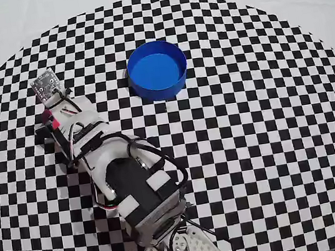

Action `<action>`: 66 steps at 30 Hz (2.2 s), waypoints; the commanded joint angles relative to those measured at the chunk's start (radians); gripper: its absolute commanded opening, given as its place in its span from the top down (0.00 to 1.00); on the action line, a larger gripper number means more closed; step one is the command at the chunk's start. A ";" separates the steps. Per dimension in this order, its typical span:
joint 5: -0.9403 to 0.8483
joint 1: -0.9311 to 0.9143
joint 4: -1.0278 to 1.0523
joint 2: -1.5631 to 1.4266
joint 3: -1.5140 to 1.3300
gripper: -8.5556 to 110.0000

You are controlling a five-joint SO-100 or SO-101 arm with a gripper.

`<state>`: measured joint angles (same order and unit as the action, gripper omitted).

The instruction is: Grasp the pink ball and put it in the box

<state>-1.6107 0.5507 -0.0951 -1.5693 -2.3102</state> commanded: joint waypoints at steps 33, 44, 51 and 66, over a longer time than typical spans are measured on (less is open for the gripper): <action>0.005 0.012 0.044 0.084 0.120 0.63; 0.005 0.014 0.044 0.107 0.135 0.63; 0.005 0.015 0.044 0.132 0.160 0.63; 0.005 0.018 0.044 0.169 0.190 0.63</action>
<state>-1.6107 0.5599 -0.0552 -1.3944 -2.1537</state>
